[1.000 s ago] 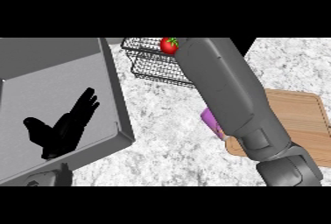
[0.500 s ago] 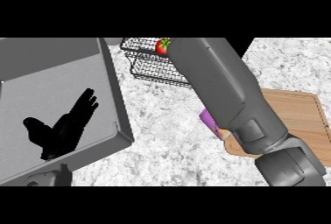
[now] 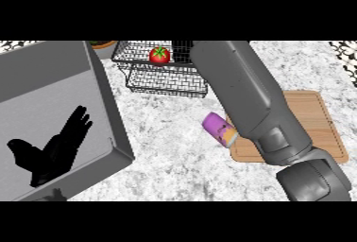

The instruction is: Pick the tomato from the cutting board and place it in the tiered basket

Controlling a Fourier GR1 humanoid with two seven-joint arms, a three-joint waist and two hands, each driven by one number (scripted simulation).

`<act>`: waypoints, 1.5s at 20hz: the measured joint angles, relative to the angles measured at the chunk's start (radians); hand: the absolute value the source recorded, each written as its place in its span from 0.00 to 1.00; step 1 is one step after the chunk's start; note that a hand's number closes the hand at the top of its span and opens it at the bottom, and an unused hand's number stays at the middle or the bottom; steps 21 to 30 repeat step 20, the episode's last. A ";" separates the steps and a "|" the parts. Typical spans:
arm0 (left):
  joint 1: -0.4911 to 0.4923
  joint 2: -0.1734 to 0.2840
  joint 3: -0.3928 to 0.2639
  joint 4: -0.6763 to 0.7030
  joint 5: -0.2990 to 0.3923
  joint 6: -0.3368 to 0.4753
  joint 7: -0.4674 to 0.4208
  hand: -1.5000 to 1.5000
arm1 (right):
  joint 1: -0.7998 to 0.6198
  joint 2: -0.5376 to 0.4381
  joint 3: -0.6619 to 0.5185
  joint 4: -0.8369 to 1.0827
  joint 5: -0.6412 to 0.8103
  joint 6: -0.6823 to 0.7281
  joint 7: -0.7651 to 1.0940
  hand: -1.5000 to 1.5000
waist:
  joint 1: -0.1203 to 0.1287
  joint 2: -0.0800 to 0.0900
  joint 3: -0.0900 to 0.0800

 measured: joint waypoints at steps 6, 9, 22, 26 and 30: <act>0.052 -0.002 0.040 -0.025 0.004 -0.003 0.001 0.50 | 0.136 -0.017 0.045 -0.172 -0.035 0.114 0.012 0.00 | -0.063 -0.022 0.000; 0.078 -0.002 0.057 -0.037 0.005 -0.007 0.000 0.50 | 0.203 -0.023 0.079 -0.269 -0.056 0.197 0.027 0.00 | -0.094 -0.031 0.001; 0.150 -0.002 0.094 -0.078 0.016 -0.001 -0.019 0.50 | 0.495 -0.181 0.128 -0.736 -0.161 0.459 0.089 0.00 | -0.171 -0.044 0.003; 0.150 -0.002 0.094 -0.078 0.016 -0.001 -0.019 0.50 | 0.495 -0.181 0.128 -0.736 -0.161 0.459 0.089 0.00 | -0.171 -0.044 0.003; 0.150 -0.002 0.094 -0.078 0.016 -0.001 -0.019 0.50 | 0.495 -0.181 0.128 -0.736 -0.161 0.459 0.089 0.00 | -0.171 -0.044 0.003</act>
